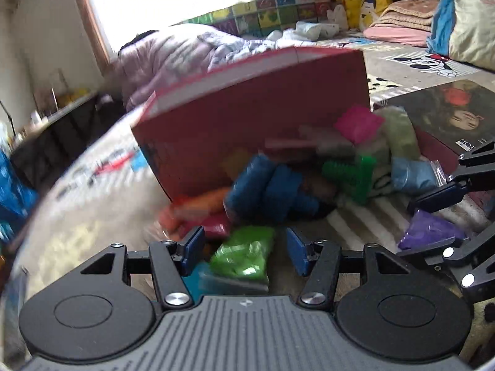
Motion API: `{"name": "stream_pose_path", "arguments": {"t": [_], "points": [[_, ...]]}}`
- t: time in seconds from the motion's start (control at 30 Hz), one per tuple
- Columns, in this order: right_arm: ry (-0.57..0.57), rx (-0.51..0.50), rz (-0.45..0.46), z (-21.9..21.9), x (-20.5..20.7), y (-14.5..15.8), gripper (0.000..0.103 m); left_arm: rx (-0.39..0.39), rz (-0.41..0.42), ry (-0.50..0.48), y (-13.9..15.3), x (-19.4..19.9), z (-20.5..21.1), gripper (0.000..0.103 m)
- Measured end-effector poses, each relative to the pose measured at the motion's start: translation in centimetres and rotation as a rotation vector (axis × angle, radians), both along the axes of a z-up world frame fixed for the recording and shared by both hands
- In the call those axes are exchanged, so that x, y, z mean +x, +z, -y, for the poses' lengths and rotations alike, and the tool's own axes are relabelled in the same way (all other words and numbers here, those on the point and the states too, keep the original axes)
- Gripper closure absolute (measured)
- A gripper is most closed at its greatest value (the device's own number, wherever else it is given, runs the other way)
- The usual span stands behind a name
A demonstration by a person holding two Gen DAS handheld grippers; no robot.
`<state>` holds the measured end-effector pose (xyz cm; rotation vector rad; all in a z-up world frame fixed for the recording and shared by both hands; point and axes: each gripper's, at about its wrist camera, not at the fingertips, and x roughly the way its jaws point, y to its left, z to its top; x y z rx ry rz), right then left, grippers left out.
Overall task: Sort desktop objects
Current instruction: 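Move the left tool back to the pile and grasp another green clay bag, then carry the purple bag into the pink box and release it while the left holds the green bag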
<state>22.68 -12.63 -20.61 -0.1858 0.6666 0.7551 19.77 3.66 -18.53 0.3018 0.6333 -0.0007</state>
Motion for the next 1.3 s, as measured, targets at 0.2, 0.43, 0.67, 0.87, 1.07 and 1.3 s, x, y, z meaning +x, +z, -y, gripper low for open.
{"name": "stream_pose_path", "arguments": {"t": [0.2, 0.43, 0.67, 0.87, 1.07, 1.3], "points": [[0.013, -0.019, 0.027, -0.4, -0.2, -0.1, 0.046, -0.092, -0.060, -0.086, 0.1, -0.6, -0.3, 0.063], [0.018, -0.040, 0.049, -0.6, -0.5, 0.0, 0.047, -0.131, -0.084, -0.121, 0.0, -1.3, 0.4, 0.052], [0.015, -0.077, 0.101, -0.8, -1.3, 0.0, 0.046, -0.193, -0.081, -0.100, -0.4, -0.8, 0.5, 0.050], [0.002, -0.075, 0.100, -1.0, -1.4, -0.1, 0.054, -0.267, -0.070, -0.039, -1.0, -0.2, 0.4, 0.067], [-0.007, -0.058, 0.099, -1.0, -1.7, 0.3, 0.059, -0.325, -0.042, 0.047, -1.3, 0.2, 0.8, 0.067], [-0.062, -0.001, 0.065, 0.8, -1.8, 1.1, 0.060, -0.360, -0.040, 0.090, -1.4, 0.6, 1.1, 0.060]]}}
